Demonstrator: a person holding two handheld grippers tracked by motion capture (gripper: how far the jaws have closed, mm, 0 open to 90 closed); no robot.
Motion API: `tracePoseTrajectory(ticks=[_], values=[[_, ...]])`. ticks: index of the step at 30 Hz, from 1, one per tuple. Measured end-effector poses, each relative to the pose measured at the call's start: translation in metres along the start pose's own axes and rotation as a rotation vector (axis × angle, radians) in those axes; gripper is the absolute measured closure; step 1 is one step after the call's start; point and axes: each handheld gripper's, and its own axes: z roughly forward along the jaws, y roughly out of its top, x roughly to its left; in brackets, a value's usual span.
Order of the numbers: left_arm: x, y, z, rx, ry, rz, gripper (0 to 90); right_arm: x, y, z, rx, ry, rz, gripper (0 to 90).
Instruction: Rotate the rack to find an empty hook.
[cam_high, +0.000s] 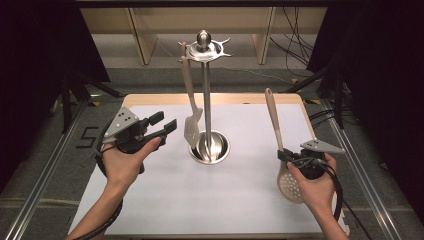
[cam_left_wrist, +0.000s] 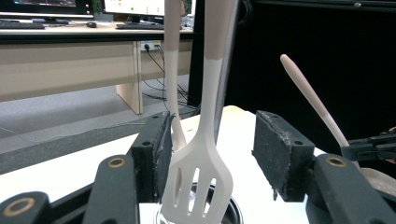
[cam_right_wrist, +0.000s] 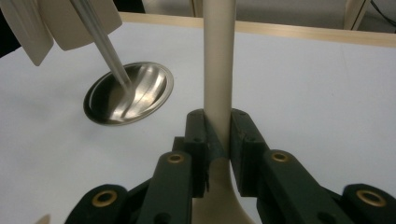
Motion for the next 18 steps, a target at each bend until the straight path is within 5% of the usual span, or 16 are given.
tracePoseTrajectory(ticks=[6,9,12,13,16,18], values=[[0.001,0.0,-0.001,-0.005,0.007,0.002,45.7,0.003,0.001,-0.001,-0.036,0.008,-0.045,79.4],[0.002,-0.001,0.0,-0.002,0.011,0.001,45.5,0.009,0.002,-0.002,-0.029,0.015,-0.016,79.4],[0.002,-0.002,0.001,0.003,0.004,-0.002,45.5,0.009,0.005,-0.003,-0.039,0.006,-0.074,79.4],[0.002,-0.003,0.002,0.005,0.003,-0.002,45.5,0.013,0.004,-0.003,-0.039,0.02,-0.032,79.4],[0.001,-0.005,0.003,0.012,-0.004,0.0,45.5,0.011,0.007,-0.004,-0.053,0.001,-0.077,79.4],[0.002,-0.005,0.004,0.014,-0.002,-0.004,45.4,0.015,0.006,-0.004,-0.044,0.012,-0.034,79.4]])
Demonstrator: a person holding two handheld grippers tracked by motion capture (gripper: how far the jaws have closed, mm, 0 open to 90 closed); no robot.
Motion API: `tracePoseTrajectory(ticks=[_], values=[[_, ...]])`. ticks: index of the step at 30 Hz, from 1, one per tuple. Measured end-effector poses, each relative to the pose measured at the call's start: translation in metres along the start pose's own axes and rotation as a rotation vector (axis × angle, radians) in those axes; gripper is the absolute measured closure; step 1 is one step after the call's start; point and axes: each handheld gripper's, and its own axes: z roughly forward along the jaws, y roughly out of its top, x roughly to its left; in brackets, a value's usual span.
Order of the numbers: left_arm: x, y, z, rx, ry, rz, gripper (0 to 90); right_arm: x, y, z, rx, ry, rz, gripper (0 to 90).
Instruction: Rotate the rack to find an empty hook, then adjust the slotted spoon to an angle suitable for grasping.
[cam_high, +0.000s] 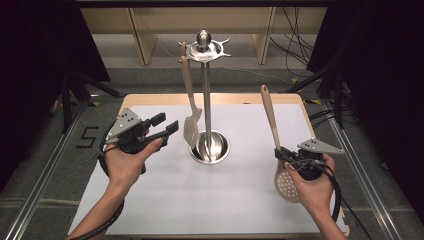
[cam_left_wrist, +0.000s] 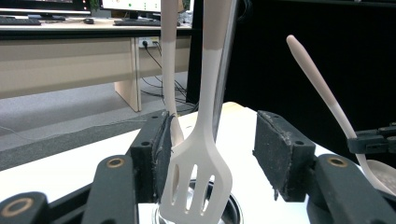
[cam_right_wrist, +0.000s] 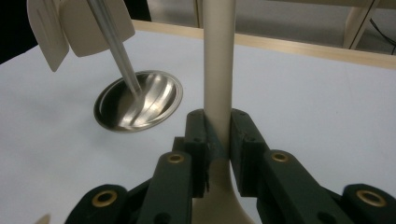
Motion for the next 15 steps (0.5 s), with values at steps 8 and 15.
tracePoseTrajectory(ticks=[8,15], values=[[0.001,0.003,-0.002,-0.01,0.007,0.005,45.3,0.003,0.001,-0.003,0.004,0.001,0.002,79.3],[-0.01,0.001,0.002,0.005,-0.022,0.014,45.3,0.008,0.001,-0.004,-0.01,0.01,0.0,79.4]])
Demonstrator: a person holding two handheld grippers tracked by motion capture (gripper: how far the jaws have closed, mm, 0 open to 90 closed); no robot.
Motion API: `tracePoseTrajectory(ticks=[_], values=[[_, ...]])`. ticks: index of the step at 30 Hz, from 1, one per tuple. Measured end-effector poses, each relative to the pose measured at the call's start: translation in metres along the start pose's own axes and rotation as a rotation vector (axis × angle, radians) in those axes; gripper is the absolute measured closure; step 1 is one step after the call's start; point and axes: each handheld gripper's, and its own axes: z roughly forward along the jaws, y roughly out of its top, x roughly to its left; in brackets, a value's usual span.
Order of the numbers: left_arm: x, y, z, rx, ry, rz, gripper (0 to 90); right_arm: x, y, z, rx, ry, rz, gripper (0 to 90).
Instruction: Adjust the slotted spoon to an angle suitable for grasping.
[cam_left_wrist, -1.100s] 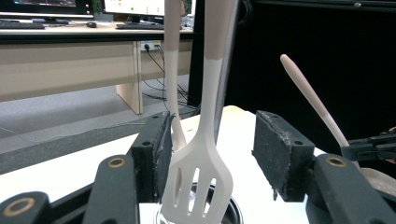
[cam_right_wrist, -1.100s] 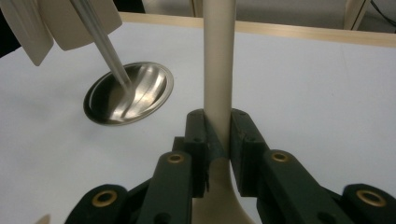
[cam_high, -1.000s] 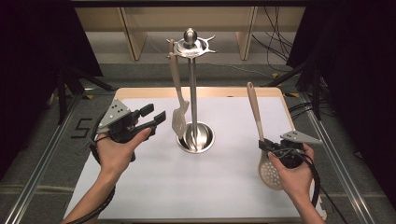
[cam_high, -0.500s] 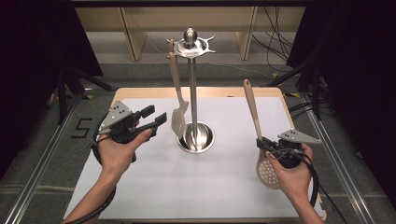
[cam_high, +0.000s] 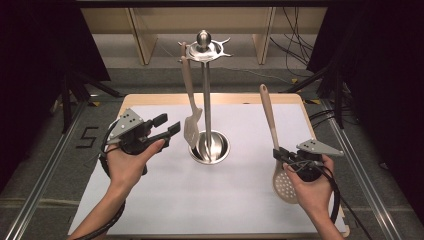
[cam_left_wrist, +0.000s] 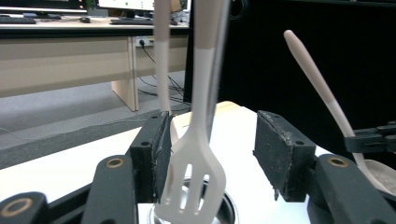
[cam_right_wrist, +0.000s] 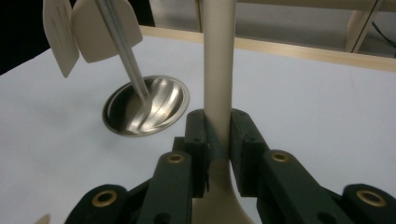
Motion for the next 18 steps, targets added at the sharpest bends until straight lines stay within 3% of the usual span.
tracePoseTrajectory(ticks=[1,3,4,6,9,10,11,12,15,17,18], values=[[-0.002,0.0,0.001,0.003,-0.004,0.003,45.4,-0.001,0.0,0.001,-0.003,-0.008,-0.043,79.4],[-0.009,0.0,0.002,0.008,-0.015,0.021,45.7,0.0,0.0,0.0,0.0,-0.004,-0.065,79.4],[-0.011,0.001,0.002,0.01,-0.022,0.03,45.7,0.002,0.0,0.0,-0.008,-0.002,-0.063,79.4],[-0.016,0.002,0.004,0.01,-0.041,0.029,45.8,0.007,-0.001,0.0,-0.004,0.017,-0.014,79.4],[-0.02,0.005,0.008,0.007,-0.052,0.039,46.1,0.008,0.001,-0.002,-0.005,0.005,-0.071,79.3],[-0.021,0.006,0.009,0.009,-0.057,0.043,46.1,0.014,0.0,-0.002,-0.012,0.025,-0.032,79.3],[-0.023,0.006,0.011,0.014,-0.06,0.049,46.5,0.015,0.001,-0.003,-0.001,0.029,-0.028,79.4],[-0.025,0.006,0.014,0.023,-0.066,0.059,46.9,0.015,0.0,-0.002,-0.026,0.029,-0.061,79.4],[-0.032,0.008,0.022,0.033,-0.087,0.078,47.4,0.021,0.001,-0.003,-0.015,0.04,-0.038,79.4],[-0.036,0.009,0.027,0.033,-0.097,0.081,47.7,0.02,0.003,-0.002,-0.033,0.04,-0.092,79.4],[-0.039,0.011,0.03,0.036,-0.102,0.09,47.9,0.025,0.003,-0.003,-0.022,0.043,-0.051,79.4]])
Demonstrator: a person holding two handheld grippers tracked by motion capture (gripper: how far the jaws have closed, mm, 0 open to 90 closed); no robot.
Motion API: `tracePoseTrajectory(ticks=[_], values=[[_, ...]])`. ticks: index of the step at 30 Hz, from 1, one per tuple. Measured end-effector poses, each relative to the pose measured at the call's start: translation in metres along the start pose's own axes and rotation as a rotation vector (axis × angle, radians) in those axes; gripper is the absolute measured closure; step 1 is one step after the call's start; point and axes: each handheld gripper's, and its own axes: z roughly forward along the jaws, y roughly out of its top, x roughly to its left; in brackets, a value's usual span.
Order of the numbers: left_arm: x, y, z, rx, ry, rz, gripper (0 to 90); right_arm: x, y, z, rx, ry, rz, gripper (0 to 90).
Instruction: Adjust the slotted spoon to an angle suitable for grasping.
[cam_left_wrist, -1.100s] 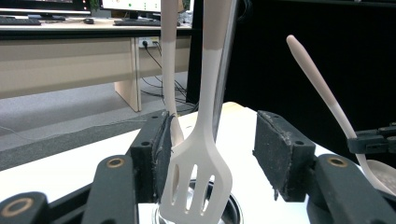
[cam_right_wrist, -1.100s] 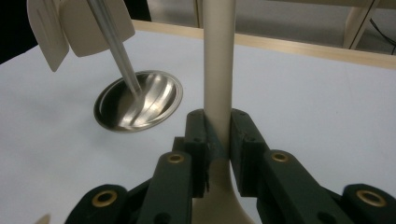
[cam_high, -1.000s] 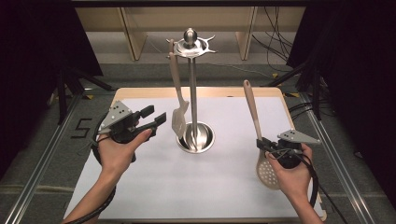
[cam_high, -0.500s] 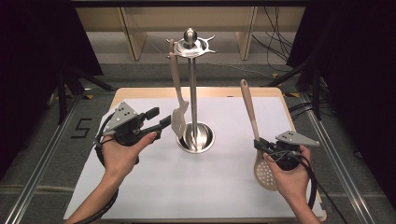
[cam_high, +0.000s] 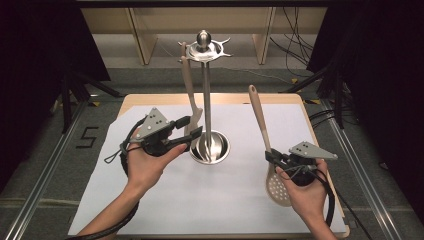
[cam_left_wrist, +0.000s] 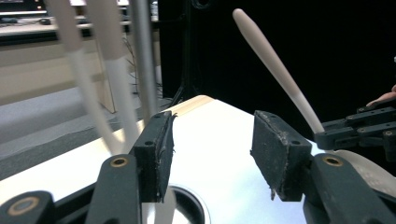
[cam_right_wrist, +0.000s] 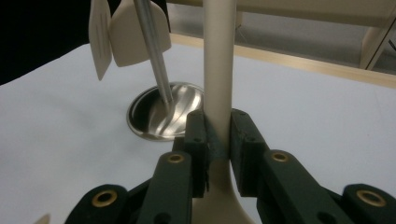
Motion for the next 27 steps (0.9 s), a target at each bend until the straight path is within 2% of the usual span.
tracePoseTrajectory(ticks=[3,5,6,7,8,9,10,11,12,13,14,15,16,17,19,20,21,23,27], values=[[-0.007,0.004,0.009,0.005,-0.021,0.012,49.2,0.002,0.001,0.0,-0.024,0.002,-0.054,79.4],[-0.015,0.007,0.017,0.009,-0.041,0.028,50.2,0.009,0.001,0.0,-0.014,0.017,-0.02,79.4],[-0.019,0.009,0.02,0.014,-0.052,0.034,50.4,0.009,0.002,0.001,-0.019,0.028,-0.055,79.4],[-0.021,0.01,0.023,0.019,-0.064,0.029,50.4,0.012,0.002,0.0,-0.013,0.028,-0.046,79.4],[-0.023,0.011,0.027,0.021,-0.072,0.024,50.5,0.012,0.002,0.003,-0.03,0.044,-0.053,79.4],[-0.024,0.012,0.029,0.022,-0.076,0.025,50.4,0.015,0.003,0.001,-0.01,0.037,-0.044,79.4],[-0.025,0.013,0.031,0.023,-0.079,0.03,50.4,0.014,0.003,0.002,-0.016,0.041,-0.068,79.4],[-0.027,0.014,0.033,0.025,-0.083,0.033,50.5,0.017,0.004,0.001,-0.012,0.036,-0.042,79.4],[-0.027,0.014,0.035,0.027,-0.085,0.032,50.5,0.016,0.005,0.002,-0.029,0.035,-0.072,79.4],[-0.028,0.015,0.036,0.025,-0.086,0.035,50.5,0.019,0.005,0.002,-0.022,0.036,-0.04,79.4],[-0.028,0.015,0.037,0.026,-0.087,0.037,50.6,0.019,0.005,0.002,-0.022,0.037,-0.041,79.4],[-0.029,0.016,0.039,0.026,-0.088,0.032,50.6,0.017,0.006,0.002,-0.022,0.045,-0.068,79.4],[-0.029,0.016,0.039,0.03,-0.087,0.039,50.6,0.018,0.006,0.002,-0.027,0.039,-0.071,79.4],[-0.03,0.016,0.041,0.031,-0.087,0.039,50.7,0.02,0.005,0.001,-0.022,0.048,-0.045,79.4],[-0.032,0.016,0.043,0.031,-0.087,0.035,50.7,0.021,0.005,0.001,-0.019,0.045,-0.048,79.4],[-0.033,0.015,0.045,0.03,-0.088,0.035,50.8,0.022,0.005,0.002,-0.037,0.051,-0.047,79.4],[-0.034,0.015,0.047,0.028,-0.091,0.035,50.8,0.021,0.005,0.001,-0.035,0.041,-0.071,79.4],[-0.037,0.013,0.051,0.031,-0.097,0.028,51.0,0.023,0.006,0.0,-0.022,0.041,-0.07,79.4],[-0.04,0.013,0.057,0.03,-0.108,0.017,50.9,0.023,0.008,0.002,-0.048,0.049,-0.112,79.3]])
